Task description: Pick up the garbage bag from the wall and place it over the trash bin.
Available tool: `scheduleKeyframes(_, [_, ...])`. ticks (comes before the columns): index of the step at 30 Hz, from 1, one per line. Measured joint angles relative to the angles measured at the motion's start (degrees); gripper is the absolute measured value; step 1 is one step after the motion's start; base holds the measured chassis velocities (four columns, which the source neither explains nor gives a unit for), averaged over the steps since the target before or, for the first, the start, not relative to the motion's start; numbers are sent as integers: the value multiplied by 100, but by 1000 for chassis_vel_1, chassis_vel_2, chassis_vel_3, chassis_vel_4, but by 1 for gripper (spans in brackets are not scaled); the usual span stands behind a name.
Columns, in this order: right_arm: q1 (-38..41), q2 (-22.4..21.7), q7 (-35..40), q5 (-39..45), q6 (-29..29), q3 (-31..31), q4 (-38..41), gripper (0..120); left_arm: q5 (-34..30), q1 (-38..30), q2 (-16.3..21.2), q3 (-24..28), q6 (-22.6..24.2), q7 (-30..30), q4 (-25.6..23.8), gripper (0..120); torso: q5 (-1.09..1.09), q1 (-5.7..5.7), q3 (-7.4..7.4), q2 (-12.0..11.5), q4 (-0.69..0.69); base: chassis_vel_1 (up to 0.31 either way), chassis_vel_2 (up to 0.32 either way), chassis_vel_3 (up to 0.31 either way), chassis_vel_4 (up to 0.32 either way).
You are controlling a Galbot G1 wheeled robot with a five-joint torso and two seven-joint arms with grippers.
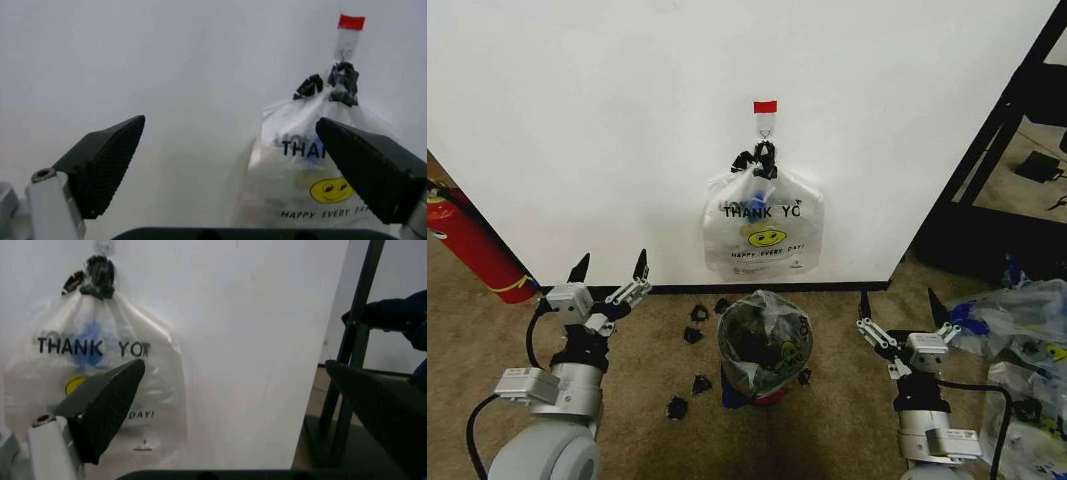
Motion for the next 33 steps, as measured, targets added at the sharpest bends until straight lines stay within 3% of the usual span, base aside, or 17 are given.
scheduleKeyframes(19, [239, -39, -51, -153, 80, -37, -274, 100, 406, 100, -212, 268, -63, 8, 49, 100, -1, 0, 0, 0, -1, 0, 0, 0, 0])
scheduleKeyframes(25, [311, -74, -141, 134, 159, -135, -383, 100, 489, -59, -270, 364, -18, 101, 155, 100, -1, 0, 0, 0, -1, 0, 0, 0, 0])
scheduleKeyframes(33, [337, 81, -253, -184, 99, -10, -483, 100, 210, -359, 46, 373, 54, 109, 278, 100, -1, 1, 1, 0, 0, 0, 0, 0, 0])
